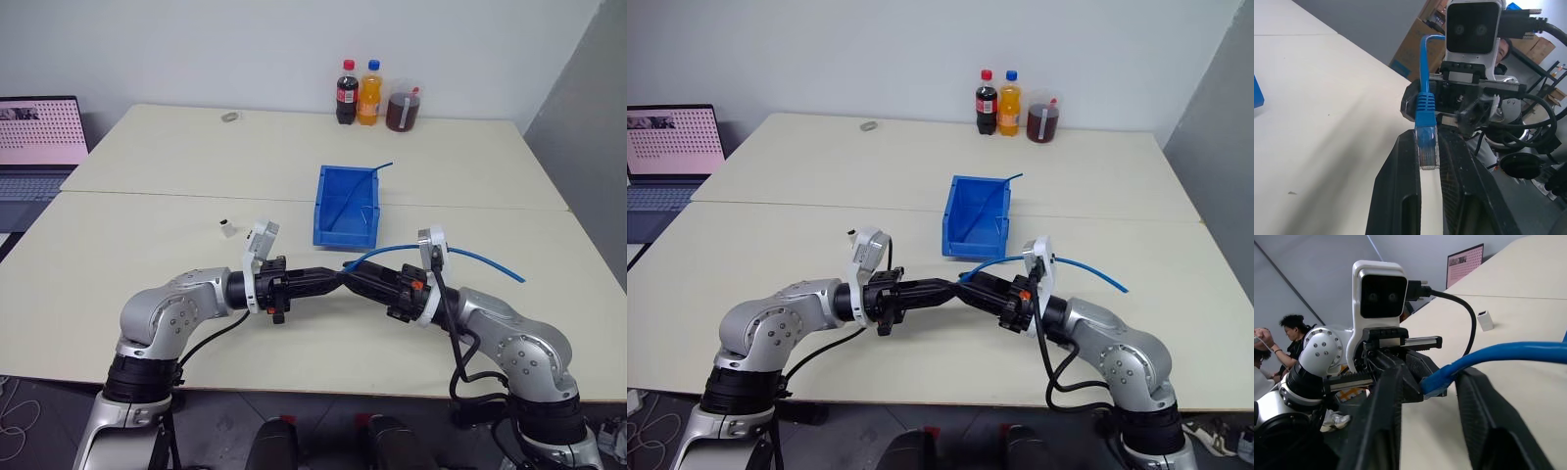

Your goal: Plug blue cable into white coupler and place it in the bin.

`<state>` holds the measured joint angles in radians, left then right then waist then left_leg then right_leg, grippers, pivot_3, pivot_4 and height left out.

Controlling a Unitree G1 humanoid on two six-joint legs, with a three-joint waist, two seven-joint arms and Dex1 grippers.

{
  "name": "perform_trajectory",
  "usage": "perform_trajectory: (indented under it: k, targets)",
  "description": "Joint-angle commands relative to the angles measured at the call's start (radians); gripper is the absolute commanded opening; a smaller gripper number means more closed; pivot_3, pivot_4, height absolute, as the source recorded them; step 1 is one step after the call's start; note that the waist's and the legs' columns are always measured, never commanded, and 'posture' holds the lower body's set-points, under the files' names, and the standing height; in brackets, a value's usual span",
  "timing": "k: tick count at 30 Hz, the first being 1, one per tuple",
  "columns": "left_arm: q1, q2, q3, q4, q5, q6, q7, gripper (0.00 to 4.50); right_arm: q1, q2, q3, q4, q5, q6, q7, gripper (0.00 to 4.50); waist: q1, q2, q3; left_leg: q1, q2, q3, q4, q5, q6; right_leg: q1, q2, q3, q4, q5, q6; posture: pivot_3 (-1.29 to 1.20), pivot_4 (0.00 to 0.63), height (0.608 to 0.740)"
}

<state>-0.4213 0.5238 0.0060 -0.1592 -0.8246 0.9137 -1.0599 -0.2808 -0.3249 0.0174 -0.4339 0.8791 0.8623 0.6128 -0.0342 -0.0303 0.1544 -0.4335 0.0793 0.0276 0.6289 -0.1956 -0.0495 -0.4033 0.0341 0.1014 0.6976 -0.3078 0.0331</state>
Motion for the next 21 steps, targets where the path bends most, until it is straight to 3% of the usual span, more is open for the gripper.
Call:
perform_trajectory:
  k: [1, 4, 13, 15, 21]
  targets:
    - [-0.004, 0.001, 0.011, -0.022, -0.013, -0.019, -0.006, 0.23, -0.023, -0.012, 0.011, -0.014, 0.022, -0.002, 0.031, 0.67, 0.000, 0.000, 0.000, 0.000, 0.000, 0.000, 0.000, 0.000, 0.000, 0.000, 0.000, 0.000, 0.000, 0.000, 0.000, 0.00, 0.150, 0.740]
    - [-0.004, -0.001, 0.009, -0.014, 0.004, -0.042, -0.007, 0.23, -0.031, -0.018, 0.018, -0.008, 0.024, -0.001, 0.041, 0.15, 0.000, 0.000, 0.000, 0.000, 0.000, 0.000, 0.000, 0.000, 0.000, 0.000, 0.000, 0.000, 0.000, 0.000, 0.000, 0.00, 0.150, 0.740]
    - [0.008, -0.028, 0.010, 0.000, 0.070, -0.164, 0.002, 0.23, -0.029, -0.038, 0.035, -0.013, 0.030, 0.011, 0.064, 0.09, 0.000, 0.000, 0.000, 0.000, 0.000, 0.000, 0.000, 0.000, 0.000, 0.000, 0.000, 0.000, 0.000, 0.000, 0.000, 0.00, 0.150, 0.740]
    - [0.011, -0.018, 0.006, 0.002, 0.070, -0.157, -0.005, 0.93, -0.030, -0.040, 0.037, -0.013, 0.027, 0.008, 0.065, 0.09, 0.000, 0.000, 0.000, 0.000, 0.000, 0.000, 0.000, 0.000, 0.000, 0.000, 0.000, 0.000, 0.000, 0.000, 0.000, 0.00, 0.150, 0.740]
    - [0.044, 0.046, 0.012, -0.032, 0.047, -0.124, -0.038, 2.18, -0.033, -0.067, 0.056, -0.002, -0.017, -0.022, 0.083, 0.08, -0.001, 0.000, 0.000, 0.000, 0.000, 0.000, 0.000, 0.000, 0.000, 0.000, 0.000, 0.000, 0.000, 0.000, 0.000, 0.00, 0.150, 0.740]
